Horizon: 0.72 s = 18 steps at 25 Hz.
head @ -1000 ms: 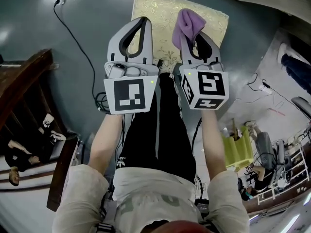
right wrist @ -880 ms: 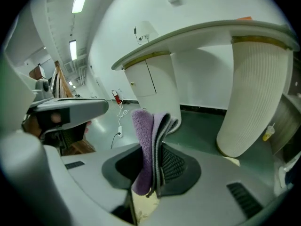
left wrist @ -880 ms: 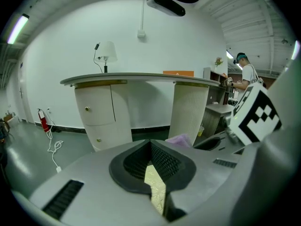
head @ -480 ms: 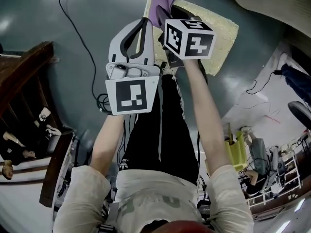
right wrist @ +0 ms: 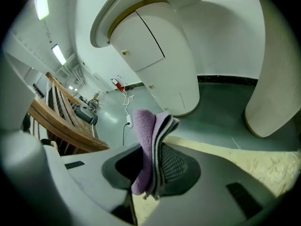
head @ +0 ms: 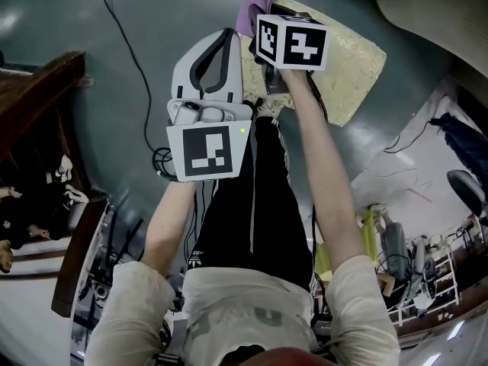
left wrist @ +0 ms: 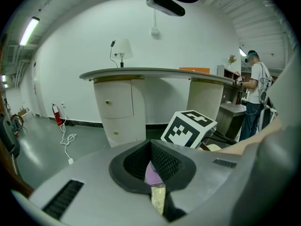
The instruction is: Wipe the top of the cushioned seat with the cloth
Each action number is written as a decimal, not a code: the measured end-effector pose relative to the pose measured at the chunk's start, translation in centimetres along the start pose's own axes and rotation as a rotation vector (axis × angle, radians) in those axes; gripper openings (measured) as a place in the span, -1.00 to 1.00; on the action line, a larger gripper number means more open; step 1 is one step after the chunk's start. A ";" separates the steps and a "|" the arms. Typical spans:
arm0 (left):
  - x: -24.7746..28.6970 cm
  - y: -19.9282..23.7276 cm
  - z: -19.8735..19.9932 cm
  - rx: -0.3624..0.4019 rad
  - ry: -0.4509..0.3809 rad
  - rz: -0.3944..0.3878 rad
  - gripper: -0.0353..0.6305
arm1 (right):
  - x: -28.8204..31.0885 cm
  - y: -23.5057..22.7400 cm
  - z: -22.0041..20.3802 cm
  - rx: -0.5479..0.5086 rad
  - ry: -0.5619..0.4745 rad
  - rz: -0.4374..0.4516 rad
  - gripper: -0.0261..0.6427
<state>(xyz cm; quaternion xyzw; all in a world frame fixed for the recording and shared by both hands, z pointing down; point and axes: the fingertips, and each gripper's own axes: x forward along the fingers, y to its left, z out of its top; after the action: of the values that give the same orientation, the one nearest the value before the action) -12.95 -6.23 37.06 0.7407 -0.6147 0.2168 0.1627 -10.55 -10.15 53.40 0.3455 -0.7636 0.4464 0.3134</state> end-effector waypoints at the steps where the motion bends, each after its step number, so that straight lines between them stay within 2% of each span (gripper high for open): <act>1: 0.1 0.2 -0.2 -0.005 0.002 0.002 -0.88 | 0.3 0.0 0.0 -0.007 0.005 -0.007 -0.65; 9: 0.7 0.3 -0.5 -0.011 0.011 -0.002 -0.88 | 0.8 -0.4 -0.3 -0.028 0.022 -0.049 -0.65; 18: 1.5 -1.4 0.3 0.004 -0.001 -0.036 -0.88 | -1.1 -2.9 -0.8 -0.017 0.011 -0.081 -0.65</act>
<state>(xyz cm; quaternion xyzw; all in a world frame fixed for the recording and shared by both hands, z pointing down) -11.32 -7.40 37.65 0.7519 -0.6011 0.2147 0.1650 -7.46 -10.19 54.17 0.3711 -0.7510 0.4287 0.3383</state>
